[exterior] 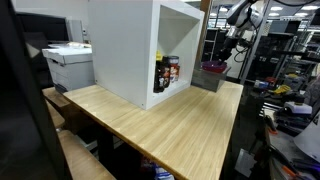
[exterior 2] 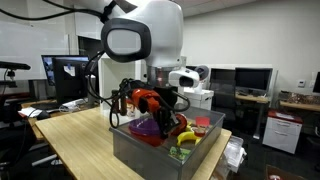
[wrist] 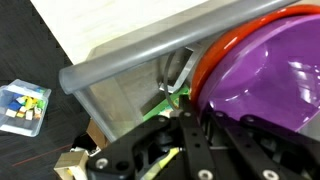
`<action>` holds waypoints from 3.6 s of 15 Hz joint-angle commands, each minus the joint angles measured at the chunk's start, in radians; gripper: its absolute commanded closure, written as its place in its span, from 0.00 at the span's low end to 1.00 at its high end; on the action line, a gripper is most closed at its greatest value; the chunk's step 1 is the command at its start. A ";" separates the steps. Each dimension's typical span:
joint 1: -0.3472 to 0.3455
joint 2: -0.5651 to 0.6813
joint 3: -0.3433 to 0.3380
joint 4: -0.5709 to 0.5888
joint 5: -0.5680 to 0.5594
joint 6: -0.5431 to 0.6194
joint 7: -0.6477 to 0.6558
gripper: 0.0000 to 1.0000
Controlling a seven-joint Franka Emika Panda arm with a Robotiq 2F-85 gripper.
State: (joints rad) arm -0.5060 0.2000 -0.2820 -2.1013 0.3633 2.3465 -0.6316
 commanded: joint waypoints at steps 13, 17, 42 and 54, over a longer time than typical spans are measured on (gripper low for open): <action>0.001 -0.082 -0.043 -0.022 -0.014 0.007 -0.010 0.97; 0.004 -0.096 -0.069 -0.002 -0.028 -0.001 0.002 0.97; 0.030 -0.236 -0.131 0.033 -0.147 -0.099 0.010 0.97; 0.053 -0.311 -0.155 0.061 -0.170 -0.148 0.023 0.97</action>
State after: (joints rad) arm -0.4733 -0.0745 -0.4228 -2.0432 0.2280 2.2254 -0.6310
